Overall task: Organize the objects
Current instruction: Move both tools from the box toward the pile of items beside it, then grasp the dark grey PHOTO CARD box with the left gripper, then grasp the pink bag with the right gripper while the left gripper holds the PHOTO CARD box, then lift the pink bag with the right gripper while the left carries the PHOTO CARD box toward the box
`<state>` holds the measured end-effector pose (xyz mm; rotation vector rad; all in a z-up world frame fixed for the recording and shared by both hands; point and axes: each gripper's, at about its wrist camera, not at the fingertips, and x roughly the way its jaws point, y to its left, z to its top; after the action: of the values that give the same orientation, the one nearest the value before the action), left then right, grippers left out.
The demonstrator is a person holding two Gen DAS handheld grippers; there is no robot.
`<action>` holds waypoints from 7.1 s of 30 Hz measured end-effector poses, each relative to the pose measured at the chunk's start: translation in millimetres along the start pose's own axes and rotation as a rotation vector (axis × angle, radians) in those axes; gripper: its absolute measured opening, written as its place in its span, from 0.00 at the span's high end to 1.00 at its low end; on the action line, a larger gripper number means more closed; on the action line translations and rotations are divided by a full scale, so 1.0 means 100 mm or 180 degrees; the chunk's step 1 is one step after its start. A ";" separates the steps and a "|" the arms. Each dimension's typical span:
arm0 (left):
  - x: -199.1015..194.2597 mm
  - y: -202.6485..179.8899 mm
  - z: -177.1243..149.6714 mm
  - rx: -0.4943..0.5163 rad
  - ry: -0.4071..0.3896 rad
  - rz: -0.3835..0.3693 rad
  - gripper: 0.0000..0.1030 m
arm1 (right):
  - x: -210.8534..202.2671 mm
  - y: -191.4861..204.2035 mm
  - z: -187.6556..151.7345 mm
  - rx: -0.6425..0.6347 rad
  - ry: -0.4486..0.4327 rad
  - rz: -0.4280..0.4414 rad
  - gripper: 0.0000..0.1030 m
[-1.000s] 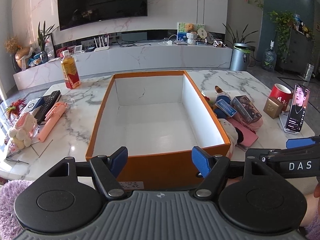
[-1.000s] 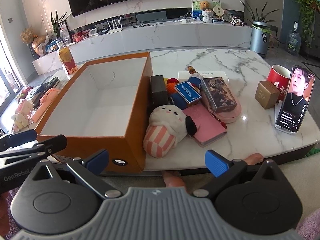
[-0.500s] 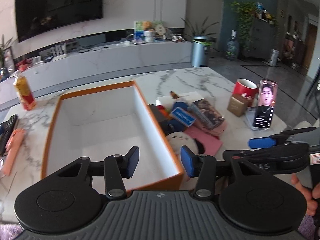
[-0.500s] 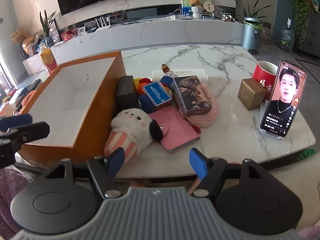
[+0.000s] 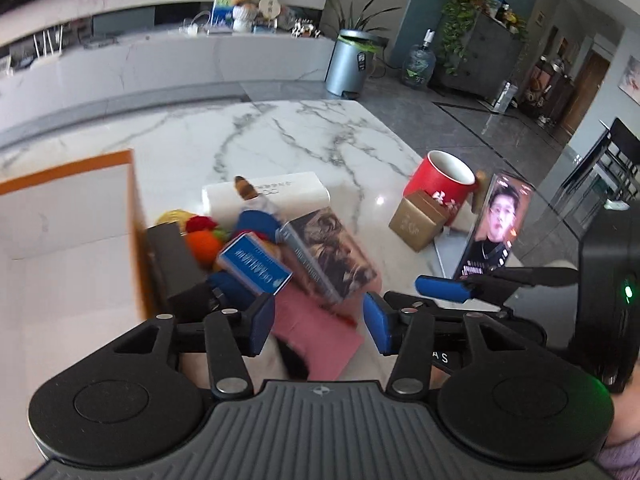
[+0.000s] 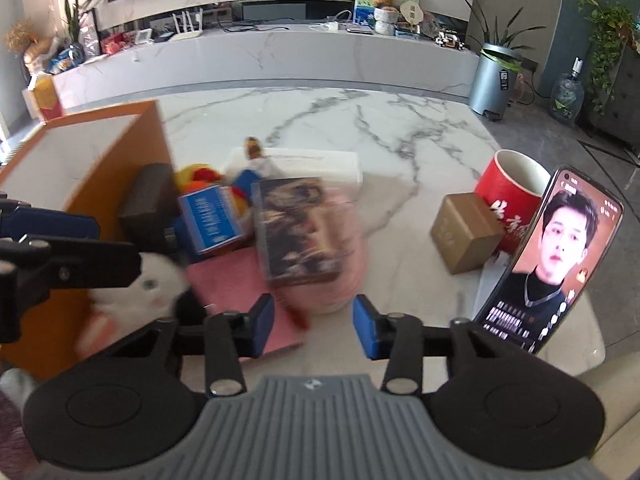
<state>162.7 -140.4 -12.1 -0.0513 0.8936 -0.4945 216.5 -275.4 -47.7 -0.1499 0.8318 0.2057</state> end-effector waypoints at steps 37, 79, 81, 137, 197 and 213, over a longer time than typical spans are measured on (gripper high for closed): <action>0.87 0.16 0.23 -0.0835 -0.0014 -0.0078 0.72 | 0.68 -0.41 0.01 0.0293 0.0224 0.0403 0.44; -0.11 0.16 -0.03 -0.0469 -0.0571 0.0032 0.74 | -0.76 0.01 0.04 -0.0168 -0.0334 0.0531 0.84; -0.09 0.19 -0.04 -0.0487 -0.0553 0.0004 0.74 | -0.76 0.09 0.07 -0.0222 -0.0338 0.0521 0.84; 0.39 0.33 0.03 -0.0535 -0.0275 -0.0006 0.74 | 0.38 -0.07 0.26 0.0152 -0.0177 -0.0099 0.05; 0.45 0.02 -0.21 -0.0271 -0.0064 -0.0337 0.74 | -0.17 -0.46 -0.56 0.1920 0.0141 0.0018 0.80; -0.90 0.38 -0.17 -0.0410 -0.0889 -0.0357 0.74 | -1.17 0.35 -0.07 0.0817 -0.0771 0.0127 0.86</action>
<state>118.1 -65.1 34.0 -0.2827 0.6495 -0.5193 125.9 -256.9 33.3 0.1308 0.6136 0.1493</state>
